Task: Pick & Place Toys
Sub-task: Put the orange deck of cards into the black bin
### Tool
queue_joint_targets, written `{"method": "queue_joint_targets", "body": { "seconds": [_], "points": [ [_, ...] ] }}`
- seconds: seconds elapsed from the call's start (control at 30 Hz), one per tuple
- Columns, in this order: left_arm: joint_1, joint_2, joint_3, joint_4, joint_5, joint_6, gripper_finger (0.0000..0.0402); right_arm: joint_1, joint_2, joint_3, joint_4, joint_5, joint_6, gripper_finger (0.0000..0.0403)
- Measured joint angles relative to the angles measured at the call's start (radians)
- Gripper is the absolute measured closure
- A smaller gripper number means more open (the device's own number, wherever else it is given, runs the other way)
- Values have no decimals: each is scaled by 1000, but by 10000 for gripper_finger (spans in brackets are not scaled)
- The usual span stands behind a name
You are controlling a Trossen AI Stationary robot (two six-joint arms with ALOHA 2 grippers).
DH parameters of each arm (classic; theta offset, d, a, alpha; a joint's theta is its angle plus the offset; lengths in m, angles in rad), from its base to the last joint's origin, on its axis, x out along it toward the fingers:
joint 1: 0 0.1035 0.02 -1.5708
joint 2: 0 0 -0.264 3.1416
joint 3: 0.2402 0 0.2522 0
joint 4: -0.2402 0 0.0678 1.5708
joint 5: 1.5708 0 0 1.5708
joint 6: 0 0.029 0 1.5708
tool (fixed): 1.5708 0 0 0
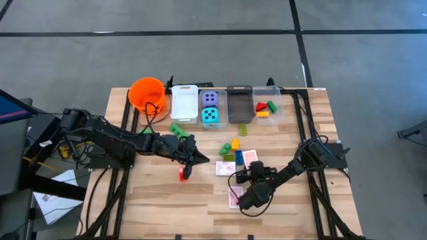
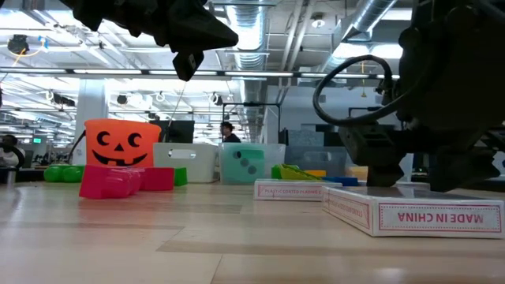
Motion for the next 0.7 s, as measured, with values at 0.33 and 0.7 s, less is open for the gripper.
{"method": "queue_joint_targets", "body": {
  "seconds": [0.33, 0.7],
  "points": [
    [0, 0, 0, 0, 1, 0, 402, 13, 10, 60, -147, -20, 33, 104],
    [-9, 0, 0, -19, 1, 0, 402, -29, -45, 244, -498, 173, 37, 104]
  ]
}}
